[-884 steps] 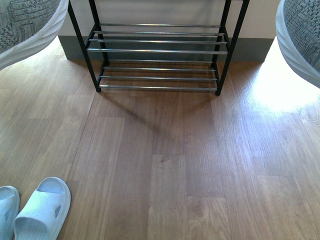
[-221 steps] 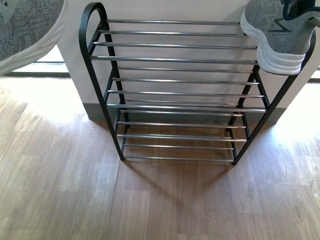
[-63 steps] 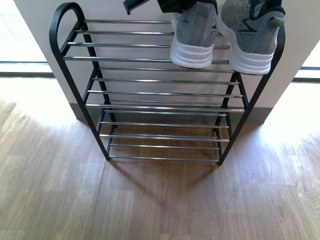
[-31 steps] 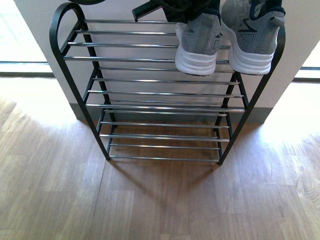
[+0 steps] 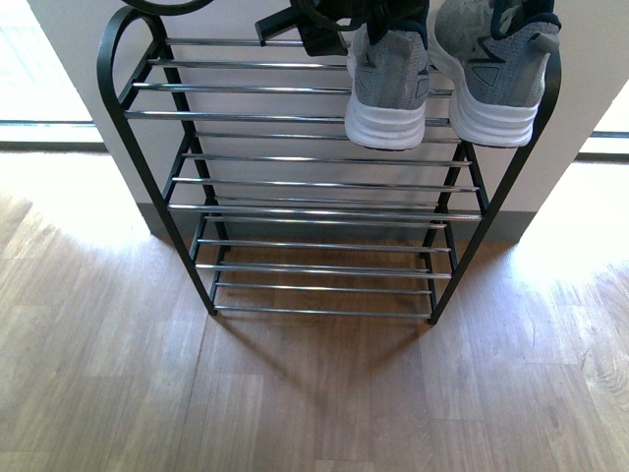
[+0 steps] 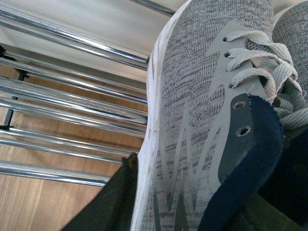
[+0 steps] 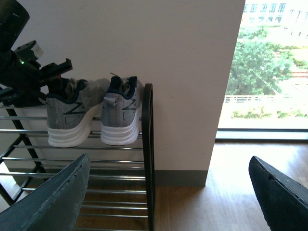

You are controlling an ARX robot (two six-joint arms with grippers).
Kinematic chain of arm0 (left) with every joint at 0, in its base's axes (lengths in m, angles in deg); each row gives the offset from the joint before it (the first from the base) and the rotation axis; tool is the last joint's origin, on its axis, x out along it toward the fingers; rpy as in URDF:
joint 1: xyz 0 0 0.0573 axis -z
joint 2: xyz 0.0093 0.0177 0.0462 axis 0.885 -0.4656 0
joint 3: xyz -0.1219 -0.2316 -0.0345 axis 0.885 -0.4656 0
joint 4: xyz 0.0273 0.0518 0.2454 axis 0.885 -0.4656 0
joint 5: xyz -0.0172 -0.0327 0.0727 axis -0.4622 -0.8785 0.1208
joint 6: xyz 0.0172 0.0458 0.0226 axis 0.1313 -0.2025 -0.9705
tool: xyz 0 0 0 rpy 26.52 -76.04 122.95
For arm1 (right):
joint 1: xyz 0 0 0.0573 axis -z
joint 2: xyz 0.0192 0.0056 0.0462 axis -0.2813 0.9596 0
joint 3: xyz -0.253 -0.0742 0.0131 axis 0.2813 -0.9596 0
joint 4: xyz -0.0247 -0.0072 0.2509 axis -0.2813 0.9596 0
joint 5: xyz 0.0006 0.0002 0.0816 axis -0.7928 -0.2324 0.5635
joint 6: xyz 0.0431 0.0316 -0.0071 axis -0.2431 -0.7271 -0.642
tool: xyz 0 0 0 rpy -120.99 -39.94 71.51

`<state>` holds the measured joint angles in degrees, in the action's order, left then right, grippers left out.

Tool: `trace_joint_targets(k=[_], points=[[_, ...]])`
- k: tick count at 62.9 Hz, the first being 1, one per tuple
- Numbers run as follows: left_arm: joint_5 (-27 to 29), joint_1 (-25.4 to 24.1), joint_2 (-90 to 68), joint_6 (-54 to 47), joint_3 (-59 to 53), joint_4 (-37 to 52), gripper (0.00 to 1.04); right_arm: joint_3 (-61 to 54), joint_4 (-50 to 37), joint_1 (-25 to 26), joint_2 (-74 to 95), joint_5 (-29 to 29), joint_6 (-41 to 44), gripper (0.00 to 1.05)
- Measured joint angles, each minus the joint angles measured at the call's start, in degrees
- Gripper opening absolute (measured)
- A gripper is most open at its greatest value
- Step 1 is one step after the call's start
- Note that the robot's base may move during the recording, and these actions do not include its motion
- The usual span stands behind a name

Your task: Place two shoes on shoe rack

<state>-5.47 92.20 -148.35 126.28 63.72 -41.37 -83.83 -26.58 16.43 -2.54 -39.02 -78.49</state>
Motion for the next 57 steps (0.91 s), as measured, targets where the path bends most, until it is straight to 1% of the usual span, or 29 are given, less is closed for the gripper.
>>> trace_joint_targets(k=[3,4,13,16,18,21,30,40,47,49,50,57], points=[[0.9,0.0,1.4,-0.2,-1.9,1.2,0.53,0.0,0.0,0.0,0.0,0.0,0.0,0.96],[1.7,0.0,2.3,-0.5,-3.0,1.6,0.57,0.0,0.0,0.0,0.0,0.0,0.0,0.96],[5.2,0.1,9.3,-1.5,-10.8,6.1,0.81,0.0,0.0,0.0,0.0,0.0,0.0,0.96],[7.0,0.2,13.4,-2.1,-15.1,8.7,0.93,0.0,0.0,0.0,0.0,0.0,0.0,0.96],[7.5,0.2,15.8,-2.2,-17.6,10.1,0.97,0.0,0.0,0.0,0.0,0.0,0.0,0.96],[9.3,0.2,19.9,-2.7,-21.9,12.3,0.95,0.0,0.0,0.0,0.0,0.0,0.0,0.96],[14.8,0.3,30.1,-5.1,-33.3,17.0,0.95,0.0,0.0,0.0,0.0,0.0,0.0,0.96],[23.0,0.3,44.1,-9.0,-47.9,20.6,0.95,0.0,0.0,0.0,0.0,0.0,0.0,0.96],[28.3,0.3,55.2,-11.1,-57.5,20.5,0.95,0.0,0.0,0.0,0.0,0.0,0.0,0.96],[31.1,0.5,59.3,-11.6,-60.6,19.4,0.95,0.0,0.0,0.0,0.0,0.0,0.0,0.96],[31.4,0.6,60.3,-11.6,-61.4,19.1,0.95,0.0,0.0,0.0,0.0,0.0,0.0,0.96],[37.9,1.5,71.9,-11.9,-69.1,14.5,0.95,0.0,0.0,0.0,0.0,0.0,0.0,0.96]])
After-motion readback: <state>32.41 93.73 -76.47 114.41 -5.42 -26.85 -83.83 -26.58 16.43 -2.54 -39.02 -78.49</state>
